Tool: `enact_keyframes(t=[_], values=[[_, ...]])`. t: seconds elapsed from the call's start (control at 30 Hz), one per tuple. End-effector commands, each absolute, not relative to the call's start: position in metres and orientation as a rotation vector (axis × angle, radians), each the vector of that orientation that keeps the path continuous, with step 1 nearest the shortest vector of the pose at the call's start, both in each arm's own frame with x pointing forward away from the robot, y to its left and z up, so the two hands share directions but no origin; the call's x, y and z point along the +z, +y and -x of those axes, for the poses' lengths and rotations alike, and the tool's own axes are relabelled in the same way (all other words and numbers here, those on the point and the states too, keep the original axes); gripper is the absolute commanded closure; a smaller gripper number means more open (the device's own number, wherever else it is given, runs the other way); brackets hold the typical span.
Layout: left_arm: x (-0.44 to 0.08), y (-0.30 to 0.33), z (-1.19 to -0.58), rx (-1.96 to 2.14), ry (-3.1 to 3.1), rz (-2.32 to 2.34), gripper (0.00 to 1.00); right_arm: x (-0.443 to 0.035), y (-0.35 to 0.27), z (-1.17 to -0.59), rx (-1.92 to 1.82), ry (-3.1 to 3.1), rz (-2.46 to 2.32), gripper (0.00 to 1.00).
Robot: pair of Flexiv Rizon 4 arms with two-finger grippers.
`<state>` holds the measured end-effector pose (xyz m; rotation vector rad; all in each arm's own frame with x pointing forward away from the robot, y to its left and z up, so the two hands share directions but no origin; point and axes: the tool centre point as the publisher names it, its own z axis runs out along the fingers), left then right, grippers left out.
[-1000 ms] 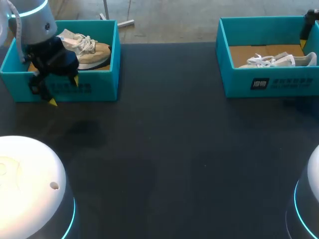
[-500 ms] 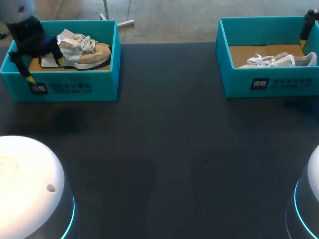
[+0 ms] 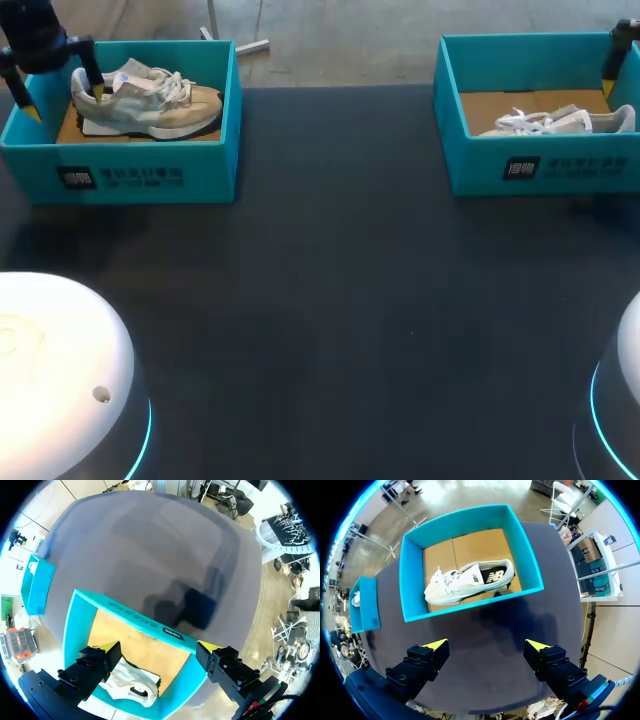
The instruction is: Take the shoe out of the shoebox, open the shoe tongue, remove and reinsert the insole, then place the shoe into the shoebox
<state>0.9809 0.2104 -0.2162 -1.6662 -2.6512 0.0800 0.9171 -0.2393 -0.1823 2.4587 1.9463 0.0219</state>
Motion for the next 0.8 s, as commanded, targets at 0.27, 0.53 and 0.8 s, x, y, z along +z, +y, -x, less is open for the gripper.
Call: enact_keyframes(t=[0.27, 0.53, 0.8], values=[[-0.216, 0.213, -0.995, 0.054, -2.625, 1.715, 0.00, -0.182, -0.240, -0.917, 0.023, 1.945, -2.458, 0.00], [-0.220, 0.233, -1.066, 0.039, -2.555, 1.849, 0.00, -0.182, -0.240, -0.917, 0.023, 1.945, -2.458, 0.00], [-0.239, 0.256, -1.136, -0.045, -2.478, 1.873, 0.00, -0.182, -0.240, -0.917, 0.023, 1.945, -2.458, 0.00]])
